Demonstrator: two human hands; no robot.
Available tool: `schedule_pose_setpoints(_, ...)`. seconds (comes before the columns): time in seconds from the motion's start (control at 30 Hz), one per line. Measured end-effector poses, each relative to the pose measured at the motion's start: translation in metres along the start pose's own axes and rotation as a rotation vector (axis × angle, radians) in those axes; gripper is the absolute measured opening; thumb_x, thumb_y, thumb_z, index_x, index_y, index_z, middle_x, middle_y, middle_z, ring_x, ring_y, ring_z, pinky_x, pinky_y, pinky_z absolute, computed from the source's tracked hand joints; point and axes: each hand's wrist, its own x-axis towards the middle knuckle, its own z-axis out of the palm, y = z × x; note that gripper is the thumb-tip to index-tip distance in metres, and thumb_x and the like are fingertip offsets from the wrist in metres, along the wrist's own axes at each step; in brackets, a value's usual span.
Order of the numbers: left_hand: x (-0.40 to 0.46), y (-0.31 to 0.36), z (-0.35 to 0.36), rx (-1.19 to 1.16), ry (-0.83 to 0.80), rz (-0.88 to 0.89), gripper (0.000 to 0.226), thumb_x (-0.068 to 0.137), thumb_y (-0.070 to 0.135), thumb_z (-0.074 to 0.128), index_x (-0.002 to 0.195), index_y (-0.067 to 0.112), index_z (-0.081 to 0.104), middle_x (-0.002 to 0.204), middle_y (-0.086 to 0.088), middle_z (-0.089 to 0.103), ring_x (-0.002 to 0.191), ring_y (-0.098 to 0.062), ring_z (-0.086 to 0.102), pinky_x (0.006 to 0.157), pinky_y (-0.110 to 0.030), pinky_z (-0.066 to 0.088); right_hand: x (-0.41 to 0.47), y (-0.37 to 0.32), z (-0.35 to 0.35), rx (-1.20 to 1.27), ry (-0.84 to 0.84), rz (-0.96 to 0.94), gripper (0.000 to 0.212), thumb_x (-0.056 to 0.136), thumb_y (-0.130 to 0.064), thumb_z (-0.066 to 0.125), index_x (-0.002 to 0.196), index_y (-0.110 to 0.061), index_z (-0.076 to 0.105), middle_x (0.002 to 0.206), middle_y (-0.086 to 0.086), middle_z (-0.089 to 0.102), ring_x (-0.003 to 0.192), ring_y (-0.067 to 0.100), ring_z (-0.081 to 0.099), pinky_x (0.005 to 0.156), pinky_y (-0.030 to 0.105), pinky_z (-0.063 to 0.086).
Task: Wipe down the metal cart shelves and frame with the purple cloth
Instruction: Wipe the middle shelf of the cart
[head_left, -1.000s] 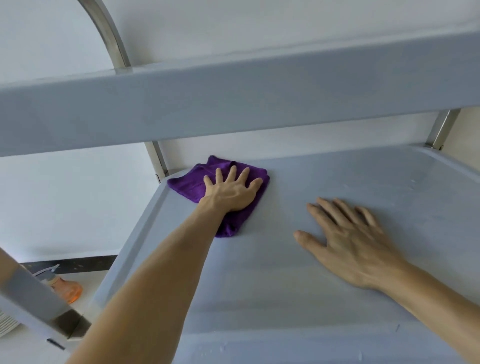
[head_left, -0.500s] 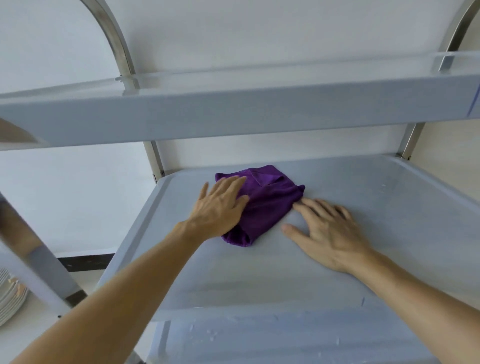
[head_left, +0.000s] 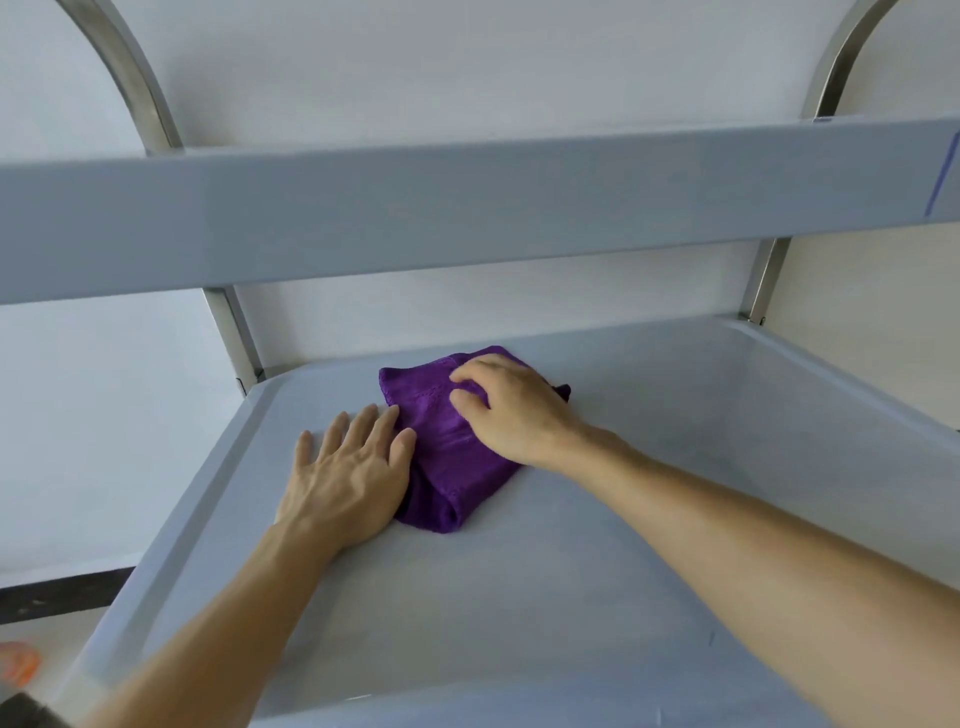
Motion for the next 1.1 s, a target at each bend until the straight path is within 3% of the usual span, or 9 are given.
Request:
schedule_pose_setpoints(0.1, 0.0, 0.0, 0.002, -0.008, 0.036, -0.009, 0.062, 0.098, 0.047, 0.001, 0.155, 0.033, 0.018, 0.163, 0.013, 0.016, 0.15, -0.015, 0.011, 0.118, -0.045, 0.01, 0.031, -0.006, 0.026, -0.033, -0.216, 0.032, 0.04, 0.105, -0.042, 0.028, 0.115, -0.026, 0.063, 0.124, -0.005, 0.061, 0.122, 0.02, 0.049, 0.11, 0.042, 0.028)
schedule_pose_setpoints(0.13, 0.0, -0.001, 0.003, -0.017, 0.045, -0.017, 0.06, 0.098, 0.046, 0.002, 0.155, 0.033, 0.018, 0.163, 0.014, 0.016, 0.149, -0.013, 0.011, 0.118, -0.044, 0.009, 0.038, -0.004, 0.032, -0.096, -0.246, 0.029, 0.046, 0.105, -0.045, 0.022, 0.124, -0.028, 0.06, 0.135, -0.006, 0.056, 0.132, 0.018, 0.042, 0.114, 0.044, 0.021)
schedule_pose_setpoints(0.2, 0.001, -0.002, 0.003, -0.039, 0.039, -0.031, 0.057, 0.1, 0.044, 0.005, 0.155, 0.033, 0.017, 0.163, 0.013, 0.015, 0.15, -0.012, 0.011, 0.119, -0.043, 0.007, 0.049, 0.006, 0.036, -0.231, -0.297, 0.022, 0.057, 0.102, -0.055, 0.015, 0.15, -0.032, 0.036, 0.161, -0.01, 0.026, 0.15, 0.013, 0.016, 0.12, 0.048, 0.004)
schedule_pose_setpoints(0.27, 0.002, -0.003, 0.002, -0.044, 0.02, -0.047, 0.057, 0.101, 0.046, 0.009, 0.156, 0.035, 0.015, 0.165, 0.013, 0.011, 0.151, -0.012, 0.006, 0.121, -0.042, 0.003, 0.061, 0.024, 0.03, -0.31, -0.324, 0.043, 0.063, 0.098, -0.064, 0.012, 0.155, -0.038, 0.021, 0.165, -0.014, 0.01, 0.152, 0.011, 0.005, 0.121, 0.051, -0.003)
schedule_pose_setpoints(0.6, 0.001, -0.002, 0.002, -0.038, -0.033, -0.075, 0.057, 0.099, 0.054, 0.008, 0.155, 0.046, 0.0, 0.166, 0.016, -0.003, 0.152, -0.009, -0.007, 0.123, -0.041, -0.007, 0.048, 0.168, -0.073, -0.441, -0.19, 0.429, 0.09, 0.074, -0.09, 0.006, 0.153, -0.047, 0.016, 0.165, -0.02, 0.006, 0.153, 0.013, 0.007, 0.12, 0.055, 0.004)
schedule_pose_setpoints(0.77, 0.002, -0.001, 0.003, -0.025, -0.045, -0.071, 0.057, 0.099, 0.055, 0.005, 0.155, 0.048, -0.003, 0.166, 0.014, -0.005, 0.153, -0.011, -0.007, 0.123, -0.044, -0.007, 0.033, 0.164, -0.076, -0.47, -0.18, 0.536, 0.085, 0.08, -0.088, 0.006, 0.154, -0.047, 0.012, 0.166, -0.016, 0.003, 0.153, 0.018, 0.003, 0.119, 0.061, 0.001)
schedule_pose_setpoints(0.9, 0.002, 0.0, 0.002, -0.016, -0.062, -0.077, 0.057, 0.099, 0.054, 0.006, 0.155, 0.048, -0.002, 0.166, 0.013, -0.003, 0.153, -0.011, -0.006, 0.123, -0.045, -0.006, 0.014, 0.106, -0.042, -0.432, -0.269, 0.327, 0.081, 0.083, -0.086, 0.011, 0.154, -0.047, 0.011, 0.165, -0.017, 0.002, 0.153, 0.016, 0.0, 0.118, 0.06, -0.003)
schedule_pose_setpoints(1.1, 0.003, -0.002, 0.001, -0.016, -0.077, -0.077, 0.057, 0.098, 0.056, 0.006, 0.154, 0.049, -0.002, 0.166, 0.014, -0.003, 0.153, -0.012, -0.005, 0.123, -0.043, -0.006, -0.068, 0.061, -0.031, -0.377, -0.347, -0.019, 0.087, 0.07, -0.093, 0.002, 0.149, -0.057, 0.004, 0.162, -0.028, -0.001, 0.15, 0.001, -0.008, 0.121, 0.051, -0.006)
